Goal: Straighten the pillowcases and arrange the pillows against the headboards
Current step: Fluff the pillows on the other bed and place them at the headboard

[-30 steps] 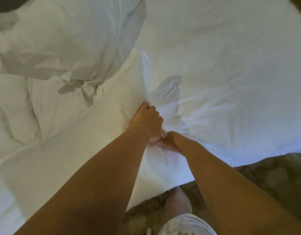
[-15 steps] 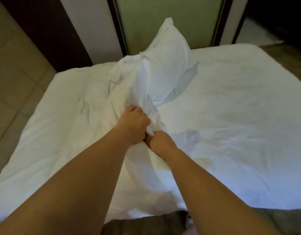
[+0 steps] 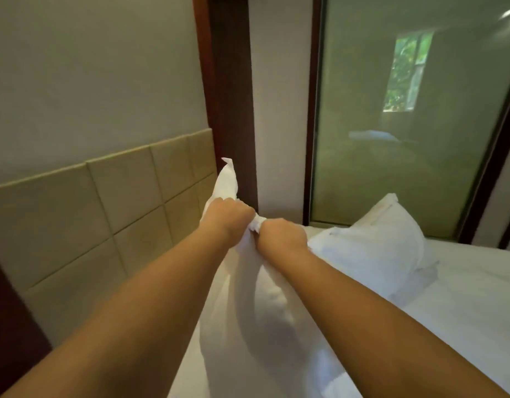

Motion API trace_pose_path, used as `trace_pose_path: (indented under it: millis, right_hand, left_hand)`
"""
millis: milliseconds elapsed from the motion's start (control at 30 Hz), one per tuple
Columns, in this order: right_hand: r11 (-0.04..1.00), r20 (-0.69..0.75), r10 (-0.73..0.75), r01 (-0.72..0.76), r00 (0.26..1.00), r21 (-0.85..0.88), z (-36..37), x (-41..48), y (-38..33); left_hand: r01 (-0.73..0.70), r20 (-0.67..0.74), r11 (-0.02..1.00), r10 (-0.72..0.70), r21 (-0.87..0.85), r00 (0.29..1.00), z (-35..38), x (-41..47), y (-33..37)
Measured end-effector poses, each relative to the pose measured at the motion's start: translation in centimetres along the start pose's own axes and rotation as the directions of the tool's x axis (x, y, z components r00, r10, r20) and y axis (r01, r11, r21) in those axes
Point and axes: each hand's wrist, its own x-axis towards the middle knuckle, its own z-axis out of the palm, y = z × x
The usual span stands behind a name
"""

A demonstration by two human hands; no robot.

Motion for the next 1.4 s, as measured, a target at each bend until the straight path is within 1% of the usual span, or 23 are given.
trace_pose_path:
  millis: [33,67,133,233,300,333,367,433,500,567,667,733,800,867,967,1000,1067,1133,1167,1300,1400]
  right_hand:
    - [0.991,-0.096,-0.103,0.094,0.99,-0.097,-1.7,0.8,-1.1]
    - [0.969,-0.182,-0.202,0.17,0.962,-0.178,-3.3,1.6,-2.2]
    - [0.903,-0.298,-0.376,0.274,0.877,-0.332,-6.5,2.9,-4.0]
    - [0.769,-0.329,-0.584,0.375,0.742,-0.518,-10.5,5.1,-5.6]
    - [0.709,-0.334,-0.663,0.418,0.67,-0.568,-12.2,6.5,-5.7]
    - [0.699,-0.333,-0.679,0.437,0.655,-0.566,-12.7,7.3,-5.6]
    - [0.702,-0.325,-0.681,0.458,0.657,-0.546,-12.9,8.0,-5.5]
    - [0.708,-0.267,-0.674,0.499,0.689,-0.5,-12.2,9.5,-5.0]
    - [0.711,-0.183,-0.668,0.546,0.721,-0.444,-10.1,10.7,-4.4]
    - [0.729,-0.105,-0.647,0.571,0.756,-0.378,-7.0,12.0,-3.5]
    - [0.754,-0.006,-0.614,0.584,0.789,-0.3,-2.1,13.6,-3.1]
    - [0.765,0.016,-0.611,0.596,0.791,-0.246,-0.2,14.6,-3.4]
    - [0.768,0.035,-0.616,0.61,0.787,-0.196,0.9,15.7,-3.7]
    - [0.77,0.118,-0.594,0.605,0.796,-0.206,1.8,16.9,-3.7]
    - [0.758,0.277,-0.478,0.551,0.833,-0.349,3.5,18.9,-4.1]
    - [0.753,0.325,-0.429,0.532,0.843,-0.387,4.2,19.5,-4.4]
    - [0.772,0.396,-0.349,0.5,0.849,-0.392,5.2,20.7,-5.3]
    - [0.816,0.429,-0.291,0.456,0.855,-0.356,6.3,22.1,-6.6]
    - [0.828,0.432,-0.265,0.434,0.862,-0.356,7.0,22.9,-7.4]
    - [0.821,0.433,-0.159,0.363,0.887,-0.441,10.5,25.7,-10.1]
    - [0.822,0.442,-0.099,0.323,0.892,-0.469,12.1,27.6,-11.3]
  left_hand:
    - [0.059,-0.043,0.998,-0.059,-0.015,0.997,-0.9,-0.1,-1.8]
    - [0.117,-0.083,0.993,-0.119,-0.033,0.989,-2.0,-0.2,-3.4]
    - [0.232,-0.159,0.97,-0.24,-0.068,0.958,-3.9,-0.1,-6.1]
    - [0.355,-0.233,0.927,-0.373,-0.117,0.898,-5.4,0.2,-8.9]
    - [0.395,-0.25,0.905,-0.423,-0.157,0.871,-5.8,0.6,-10.0]
    - [0.411,-0.242,0.894,-0.445,-0.178,0.862,-5.9,0.8,-10.4]
    - [0.427,-0.219,0.882,-0.465,-0.199,0.858,-5.9,1.2,-10.6]
    - [0.46,-0.126,0.854,-0.498,-0.243,0.858,-5.3,2.0,-10.5]
    - [0.488,0.009,0.825,-0.507,-0.285,0.862,-3.4,2.9,-9.7]
    - [0.507,0.147,0.808,-0.486,-0.3,0.862,-0.5,3.8,-8.7]
    - [0.564,0.321,0.77,-0.475,-0.299,0.819,3.9,4.5,-7.7]
    - [0.603,0.38,0.741,-0.488,-0.294,0.786,6.2,4.6,-7.6]
    - [0.615,0.398,0.726,-0.489,-0.306,0.776,7.6,4.6,-8.0]
    - [0.592,0.385,0.739,-0.469,-0.321,0.795,8.8,4.8,-8.9]
    - [0.515,0.316,0.798,-0.424,-0.312,0.849,11.1,4.9,-10.5]
    - [0.508,0.325,0.795,-0.409,-0.331,0.853,12.3,4.8,-11.1]
    - [0.523,0.38,0.765,-0.387,-0.376,0.84,15.2,4.7,-12.6]
    - [0.525,0.403,0.75,-0.369,-0.403,0.837,18.3,5.3,-14.3]
    - [0.504,0.401,0.755,-0.345,-0.418,0.849,19.6,5.8,-15.0]
    - [0.347,0.388,0.801,-0.156,-0.488,0.908,23.4,8.1,-17.1]
    - [0.253,0.34,0.831,-0.082,-0.496,0.937,25.3,9.4,-19.0]
